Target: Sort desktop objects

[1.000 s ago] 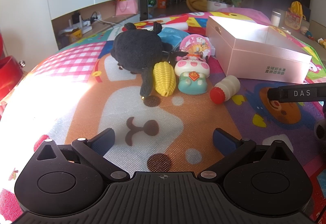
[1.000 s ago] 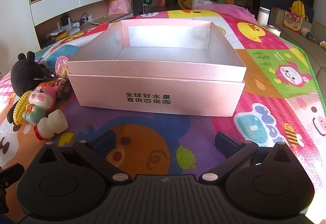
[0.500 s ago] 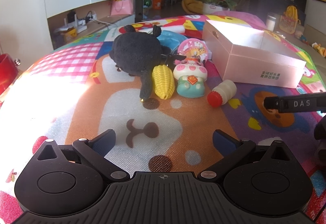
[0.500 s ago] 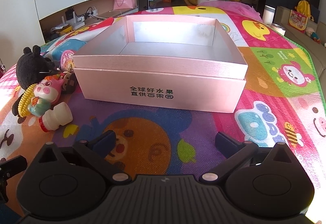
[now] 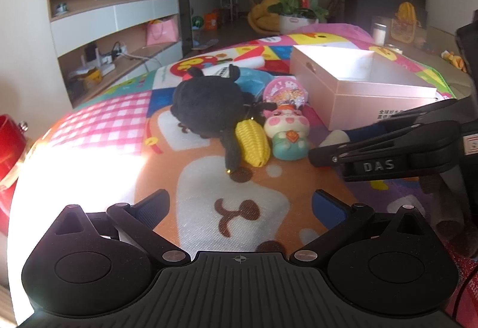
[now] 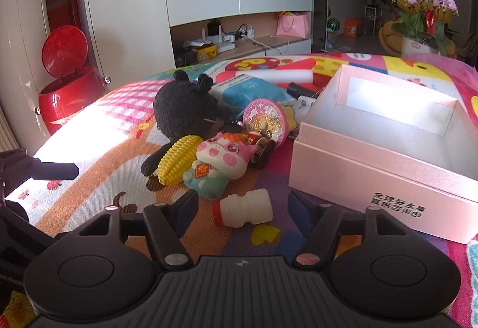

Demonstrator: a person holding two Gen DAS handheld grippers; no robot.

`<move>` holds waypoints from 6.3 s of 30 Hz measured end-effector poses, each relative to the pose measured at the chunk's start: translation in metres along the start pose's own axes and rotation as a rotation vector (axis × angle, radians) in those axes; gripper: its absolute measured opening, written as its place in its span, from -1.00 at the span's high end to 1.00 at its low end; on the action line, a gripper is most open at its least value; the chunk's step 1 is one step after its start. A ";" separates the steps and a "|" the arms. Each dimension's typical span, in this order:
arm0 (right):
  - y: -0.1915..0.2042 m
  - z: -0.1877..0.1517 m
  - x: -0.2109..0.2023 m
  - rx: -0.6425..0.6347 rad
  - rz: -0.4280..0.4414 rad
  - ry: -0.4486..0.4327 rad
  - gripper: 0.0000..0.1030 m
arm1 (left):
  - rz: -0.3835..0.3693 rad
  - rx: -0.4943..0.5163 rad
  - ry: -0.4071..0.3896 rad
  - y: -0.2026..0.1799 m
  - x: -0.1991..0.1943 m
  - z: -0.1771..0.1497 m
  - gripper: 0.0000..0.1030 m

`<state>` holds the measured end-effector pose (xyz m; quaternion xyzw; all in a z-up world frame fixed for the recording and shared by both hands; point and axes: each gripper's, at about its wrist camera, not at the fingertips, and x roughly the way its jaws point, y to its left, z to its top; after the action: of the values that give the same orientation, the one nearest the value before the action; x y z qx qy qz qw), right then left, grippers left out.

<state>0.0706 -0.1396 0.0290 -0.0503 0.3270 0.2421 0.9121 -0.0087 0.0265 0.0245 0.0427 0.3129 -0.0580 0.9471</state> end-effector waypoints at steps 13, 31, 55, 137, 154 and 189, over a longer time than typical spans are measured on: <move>-0.056 -0.037 -0.062 0.129 -0.221 0.000 0.13 | -0.016 0.055 -0.013 -0.045 0.063 0.053 -0.38; -0.050 -0.055 -0.094 0.161 -0.179 0.031 0.13 | -0.186 0.199 0.045 -0.065 0.006 0.020 0.02; -0.030 -0.074 -0.095 0.067 -0.153 0.089 0.17 | -0.171 0.178 0.097 -0.070 0.000 -0.005 -0.01; 0.065 0.041 0.060 -0.399 -0.249 -0.008 0.81 | 0.048 -0.199 -0.006 0.065 -0.015 0.001 -0.94; -0.003 -0.002 -0.051 -0.090 -0.232 -0.077 0.61 | -0.089 0.083 -0.013 -0.024 0.058 0.039 -0.05; 0.033 0.007 -0.046 -0.205 -0.097 -0.003 0.34 | -0.173 0.078 0.078 0.002 -0.009 -0.018 -0.07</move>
<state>0.0287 -0.1276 0.0652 -0.1588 0.2964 0.2301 0.9132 -0.0267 0.0311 0.0155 0.0544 0.3498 -0.1500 0.9231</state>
